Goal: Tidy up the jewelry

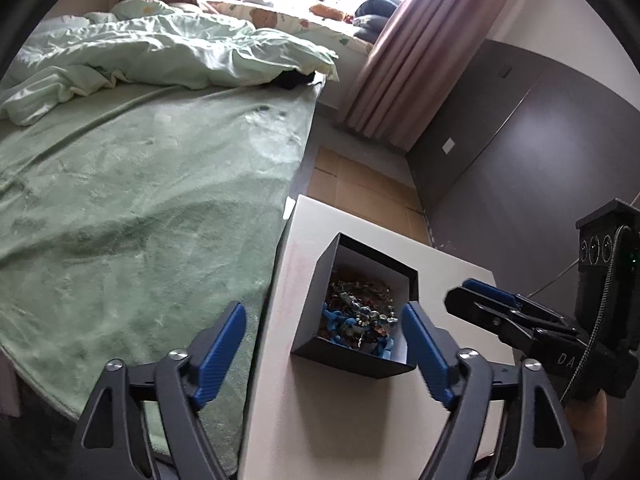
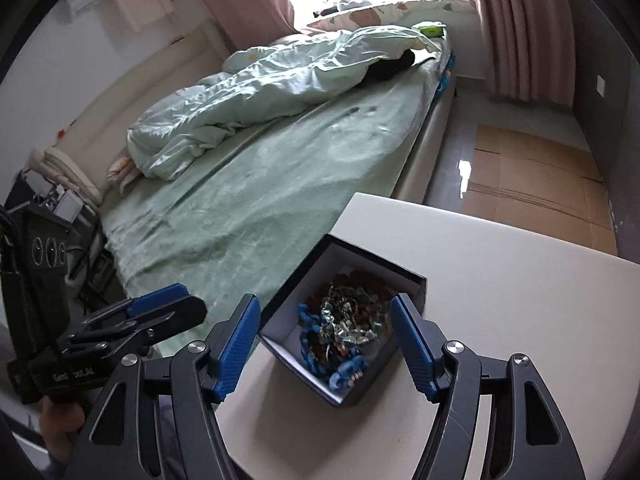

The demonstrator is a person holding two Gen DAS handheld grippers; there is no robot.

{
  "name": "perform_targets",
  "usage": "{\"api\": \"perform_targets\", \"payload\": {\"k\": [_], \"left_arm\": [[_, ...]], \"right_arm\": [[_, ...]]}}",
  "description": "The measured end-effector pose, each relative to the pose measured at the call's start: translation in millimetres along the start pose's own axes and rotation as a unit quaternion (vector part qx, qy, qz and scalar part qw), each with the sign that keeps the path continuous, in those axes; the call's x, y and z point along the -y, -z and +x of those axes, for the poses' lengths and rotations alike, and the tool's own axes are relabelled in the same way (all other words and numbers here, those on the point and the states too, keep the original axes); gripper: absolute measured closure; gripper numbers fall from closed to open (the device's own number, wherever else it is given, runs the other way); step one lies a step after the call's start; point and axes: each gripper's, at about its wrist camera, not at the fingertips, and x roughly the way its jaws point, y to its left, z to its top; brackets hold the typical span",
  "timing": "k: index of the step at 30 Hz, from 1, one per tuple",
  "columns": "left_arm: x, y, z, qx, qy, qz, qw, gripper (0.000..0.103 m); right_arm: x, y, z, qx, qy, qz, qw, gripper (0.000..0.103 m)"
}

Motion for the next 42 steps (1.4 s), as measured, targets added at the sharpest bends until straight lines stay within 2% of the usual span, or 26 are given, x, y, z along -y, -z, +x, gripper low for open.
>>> {"api": "perform_targets", "payload": {"k": [4,5,6,7,10,11,12,17,27,30,38,42], "left_arm": [[3.6,5.0,-14.1,0.011,-0.001,0.002,0.9999,0.019],[4.6,6.0,-16.8,0.012,-0.002,0.005,0.9999,0.013],[6.2,7.9,-21.8,0.015,-0.005,0.01,0.9998,0.003],[7.9,9.9,-26.8,0.02,-0.006,0.014,0.9997,0.0],[13.9,17.9,-45.5,0.035,-0.016,0.024,0.999,0.0],[16.9,20.7,-51.6,0.038,-0.019,0.03,0.9987,0.0],[18.1,23.3,-56.5,0.04,-0.02,0.033,0.9985,0.0],[30.0,37.5,-87.7,0.058,-0.03,0.055,0.9964,0.0],[45.5,65.9,-154.9,0.102,-0.044,0.093,0.9895,0.0],[45.6,74.4,-172.8,0.114,-0.05,0.101,0.9871,0.0],[43.7,101.7,-216.4,0.143,-0.055,0.123,0.9805,0.0],[41.8,116.4,-235.9,0.154,-0.053,0.13,0.978,0.0]], "right_arm": [[2.3,6.8,-18.5,-0.006,0.016,0.008,1.0,0.035],[2.7,10.0,-26.2,-0.004,0.018,0.011,1.0,0.035],[2.3,12.2,-30.5,-0.003,0.021,0.014,1.0,0.035],[1.0,14.1,-33.9,-0.003,0.023,0.015,1.0,0.035],[-4.1,23.9,-48.2,0.0,0.028,0.021,0.999,0.02],[-6.6,28.1,-54.8,0.003,0.029,0.021,0.999,0.01],[-8.6,30.5,-58.6,0.005,0.03,0.022,0.999,0.005],[-22.8,46.3,-87.2,0.028,0.044,0.018,0.998,0.0],[-54.4,77.5,-141.8,0.065,0.063,0.011,0.996,0.0],[-68.4,88.5,-157.1,0.076,0.081,0.003,0.994,0.0],[-108.2,120.5,-188.2,0.104,0.081,-0.02,0.991,0.0],[-127.4,138.6,-203.9,0.132,0.08,-0.025,0.988,0.0]]}}
